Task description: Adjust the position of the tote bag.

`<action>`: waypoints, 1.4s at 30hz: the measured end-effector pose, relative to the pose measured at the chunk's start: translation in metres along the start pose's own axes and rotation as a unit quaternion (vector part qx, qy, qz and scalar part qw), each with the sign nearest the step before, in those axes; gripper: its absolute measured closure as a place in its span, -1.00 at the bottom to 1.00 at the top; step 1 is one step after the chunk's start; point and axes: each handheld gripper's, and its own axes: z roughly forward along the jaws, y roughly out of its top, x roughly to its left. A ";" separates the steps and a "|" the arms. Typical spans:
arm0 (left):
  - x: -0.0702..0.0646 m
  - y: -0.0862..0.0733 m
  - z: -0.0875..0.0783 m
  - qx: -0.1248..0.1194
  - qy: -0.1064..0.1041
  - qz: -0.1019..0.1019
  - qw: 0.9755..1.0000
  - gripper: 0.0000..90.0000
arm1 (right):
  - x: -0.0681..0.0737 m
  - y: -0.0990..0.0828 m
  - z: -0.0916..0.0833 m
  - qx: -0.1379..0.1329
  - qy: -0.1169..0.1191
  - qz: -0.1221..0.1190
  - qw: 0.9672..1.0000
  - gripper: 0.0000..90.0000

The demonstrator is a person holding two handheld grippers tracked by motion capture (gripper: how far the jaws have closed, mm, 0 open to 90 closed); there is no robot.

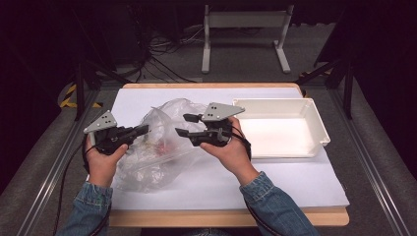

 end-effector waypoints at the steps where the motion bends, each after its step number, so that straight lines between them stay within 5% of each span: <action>1: -0.002 0.001 0.001 0.000 -0.007 0.004 1.000 0.99 | 0.002 0.000 0.004 0.005 0.003 0.001 1.000 0.03; 5: -0.008 0.003 0.001 0.003 -0.029 0.023 0.999 0.99 | 0.004 -0.004 0.017 0.042 0.018 -0.004 0.999 0.43; 9: -0.008 0.004 -0.001 -0.001 -0.047 0.022 0.999 0.94 | 0.005 -0.006 0.018 0.066 0.029 -0.001 0.997 1.00; 13: -0.005 0.003 -0.006 -0.009 -0.059 0.010 0.998 0.64 | 0.006 -0.008 0.012 0.064 0.031 -0.002 0.997 1.00; 17: -0.007 0.003 -0.008 -0.009 -0.067 0.019 0.998 0.95 | 0.006 -0.008 0.004 0.049 0.047 0.011 0.998 0.97; 20: -0.013 0.005 -0.002 0.005 -0.069 0.037 0.997 0.99 | 0.008 -0.004 0.002 0.009 0.082 0.056 0.995 0.27; 23: -0.018 0.006 0.002 0.013 -0.074 0.048 0.996 0.99 | 0.015 0.001 0.007 -0.012 0.081 0.040 0.996 -0.08; 27: -0.020 0.006 0.003 0.017 -0.086 0.052 0.995 0.99 | 0.018 0.002 0.016 0.011 0.052 0.025 0.998 0.01; 28: -0.018 0.005 0.003 0.017 -0.089 0.051 0.995 0.99 | 0.018 0.002 0.018 0.020 0.046 0.024 0.998 0.26; 29: -0.017 0.005 0.002 0.015 -0.096 0.046 0.994 0.96 | 0.017 0.001 0.017 0.034 0.046 0.025 0.998 0.68; 31: -0.014 0.004 0.000 0.009 -0.103 0.031 0.994 0.67 | 0.016 0.000 0.015 0.047 0.041 0.018 0.998 0.98; 34: -0.005 0.004 -0.005 -0.010 -0.103 0.000 0.995 0.02 | 0.016 -0.002 0.010 0.054 0.034 0.002 0.998 1.00; 39: 0.005 0.004 -0.018 -0.043 -0.101 -0.045 0.993 -0.09 | 0.024 -0.011 0.004 0.067 0.052 -0.031 0.996 1.00; 42: 0.005 0.003 -0.010 -0.010 -0.087 -0.055 0.995 -0.04 | 0.031 -0.015 0.005 0.071 0.067 -0.049 0.994 1.00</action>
